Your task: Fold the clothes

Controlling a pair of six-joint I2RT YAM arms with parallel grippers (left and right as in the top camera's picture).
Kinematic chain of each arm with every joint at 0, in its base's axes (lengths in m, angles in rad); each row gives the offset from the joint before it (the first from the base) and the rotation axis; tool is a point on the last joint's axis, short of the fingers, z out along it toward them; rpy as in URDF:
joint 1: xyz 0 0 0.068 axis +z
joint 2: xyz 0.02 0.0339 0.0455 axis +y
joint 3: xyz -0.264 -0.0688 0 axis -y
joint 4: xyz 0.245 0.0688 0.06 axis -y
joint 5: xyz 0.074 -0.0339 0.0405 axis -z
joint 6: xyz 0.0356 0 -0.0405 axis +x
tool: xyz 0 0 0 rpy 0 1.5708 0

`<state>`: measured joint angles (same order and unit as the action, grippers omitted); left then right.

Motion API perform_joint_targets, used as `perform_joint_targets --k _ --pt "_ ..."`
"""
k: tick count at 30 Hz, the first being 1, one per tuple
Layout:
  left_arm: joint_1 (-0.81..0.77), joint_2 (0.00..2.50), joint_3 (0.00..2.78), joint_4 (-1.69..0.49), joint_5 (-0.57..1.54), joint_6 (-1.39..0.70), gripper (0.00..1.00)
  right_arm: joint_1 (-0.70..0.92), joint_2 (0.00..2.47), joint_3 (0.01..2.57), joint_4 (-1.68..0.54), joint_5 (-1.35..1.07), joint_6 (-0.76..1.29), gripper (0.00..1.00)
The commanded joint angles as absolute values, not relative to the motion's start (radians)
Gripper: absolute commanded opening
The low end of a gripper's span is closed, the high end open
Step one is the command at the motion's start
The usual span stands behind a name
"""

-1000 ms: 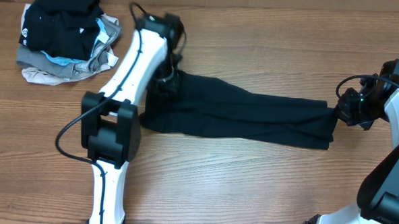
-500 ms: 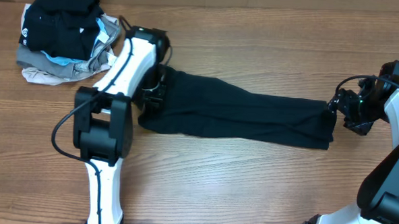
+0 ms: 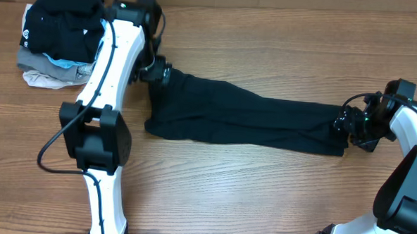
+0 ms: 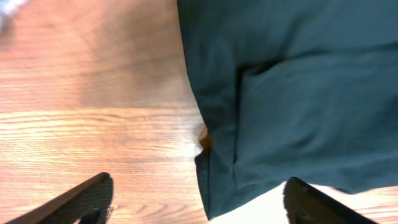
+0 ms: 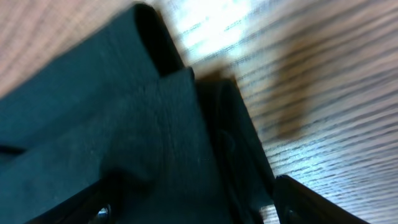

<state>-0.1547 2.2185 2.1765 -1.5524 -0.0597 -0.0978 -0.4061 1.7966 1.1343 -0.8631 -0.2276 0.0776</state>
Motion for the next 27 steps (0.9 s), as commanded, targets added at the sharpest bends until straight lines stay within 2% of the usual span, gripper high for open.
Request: perform_joint_targets --k 1,4,11,13,14,17,21,27 --pt "-0.151 2.136 2.264 -1.555 -0.052 -0.092 0.95 -0.410 1.797 1.092 -0.828 -0.214 0.074 0.82" --pt "-0.150 2.123 2.307 -1.555 -0.053 -0.090 0.96 -0.409 1.797 1.044 -0.763 -0.210 0.074 0.81" --pt "-0.150 2.120 2.321 -1.551 -0.056 -0.089 0.98 -0.392 1.797 0.935 -0.646 -0.212 0.086 0.65" --pt "-0.150 2.120 2.321 -1.542 -0.058 -0.089 0.98 -0.384 1.797 0.921 -0.636 -0.212 0.103 0.54" --pt "-0.150 2.120 2.321 -1.539 -0.060 -0.089 0.98 -0.382 1.797 0.921 -0.636 -0.216 0.110 0.43" --pt "-0.149 2.120 2.321 -1.533 -0.063 -0.089 0.98 -0.382 1.797 0.925 -0.632 -0.247 0.131 0.20" --pt "-0.146 2.120 2.321 -1.528 -0.064 -0.089 0.98 -0.413 1.796 0.965 -0.651 -0.257 0.192 0.04" --pt "-0.128 2.120 2.321 -1.532 -0.063 -0.089 0.97 -0.503 1.796 1.091 -0.787 -0.301 0.186 0.04"
